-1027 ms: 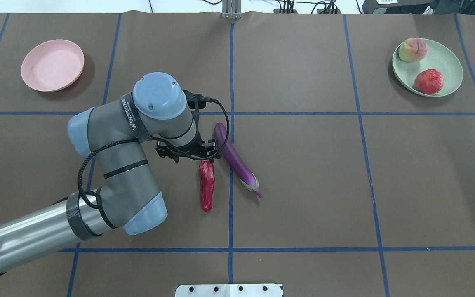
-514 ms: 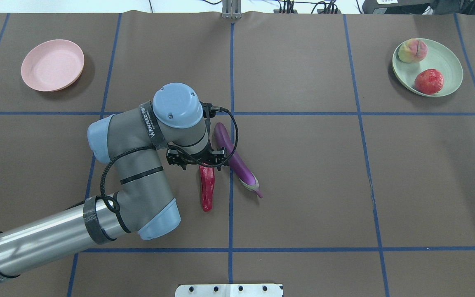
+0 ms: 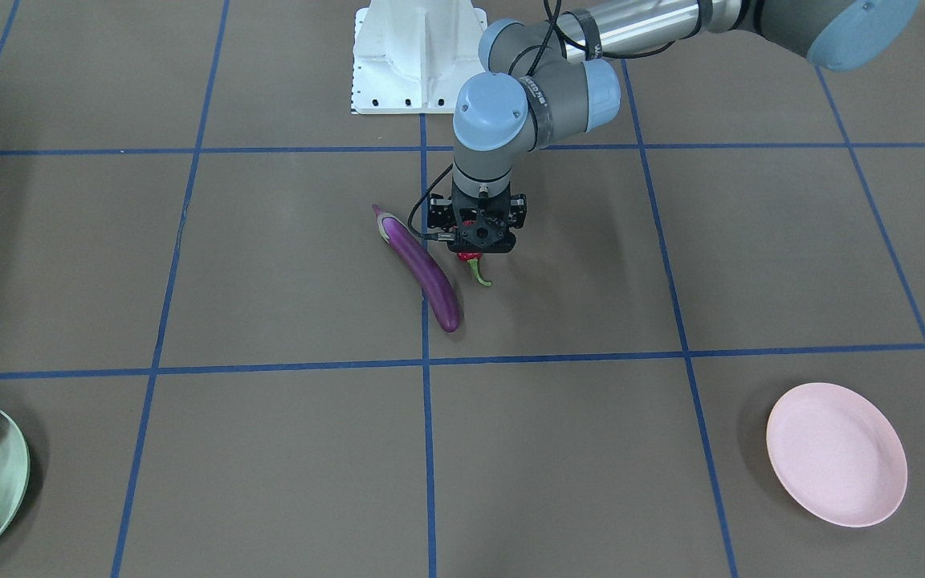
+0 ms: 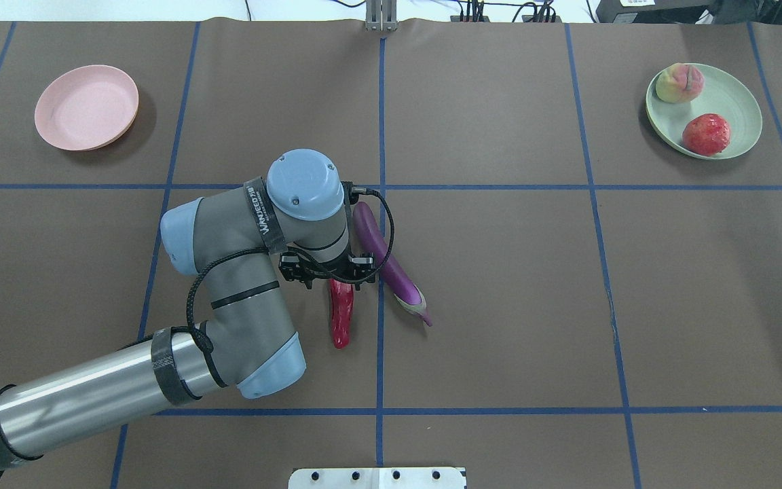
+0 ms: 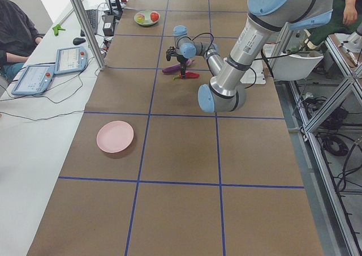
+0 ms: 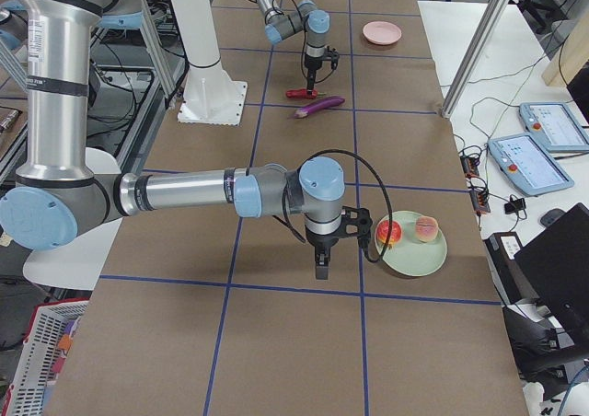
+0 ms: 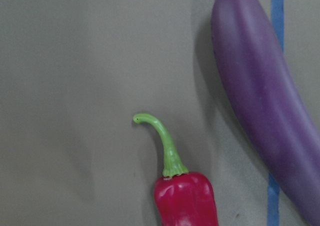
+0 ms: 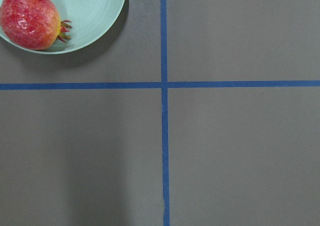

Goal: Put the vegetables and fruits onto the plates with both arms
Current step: 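Reach the left gripper down and grasp the red chili pepper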

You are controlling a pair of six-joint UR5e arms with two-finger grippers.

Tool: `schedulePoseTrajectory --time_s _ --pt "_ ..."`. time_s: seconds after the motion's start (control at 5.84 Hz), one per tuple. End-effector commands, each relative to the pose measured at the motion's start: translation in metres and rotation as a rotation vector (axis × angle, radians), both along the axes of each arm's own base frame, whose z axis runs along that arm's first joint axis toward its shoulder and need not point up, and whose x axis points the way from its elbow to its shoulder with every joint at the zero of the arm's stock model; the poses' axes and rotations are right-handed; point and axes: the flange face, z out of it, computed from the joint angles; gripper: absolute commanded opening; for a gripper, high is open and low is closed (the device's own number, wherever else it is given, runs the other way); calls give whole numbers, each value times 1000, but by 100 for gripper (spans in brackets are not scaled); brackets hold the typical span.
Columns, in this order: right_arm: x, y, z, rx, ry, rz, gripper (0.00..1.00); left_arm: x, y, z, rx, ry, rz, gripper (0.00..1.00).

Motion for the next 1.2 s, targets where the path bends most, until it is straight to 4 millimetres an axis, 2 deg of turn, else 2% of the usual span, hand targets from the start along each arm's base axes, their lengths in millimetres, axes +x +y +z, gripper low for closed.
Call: schedulePoseTrajectory --time_s 0.0,0.17,0.34,0.51,0.68,0.86,1.03 --pt "0 0 0 0 0 0 99 11 7 5 -8 -12 14 75" --pt "0 0 0 0 0 0 99 13 7 9 -12 -21 16 71" --pt "0 0 0 0 0 0 99 14 5 4 -13 -19 13 42" --pt "-1 -1 -1 1 -2 -2 99 14 5 4 -18 -31 14 9" --pt "-1 -1 -1 1 0 -2 99 12 3 6 -18 -36 10 0" --pt "-1 -2 -1 3 0 -2 99 5 -4 5 -19 -45 2 0" --pt "-1 -2 -1 3 0 -2 99 -18 -20 -2 -11 -72 -4 0"
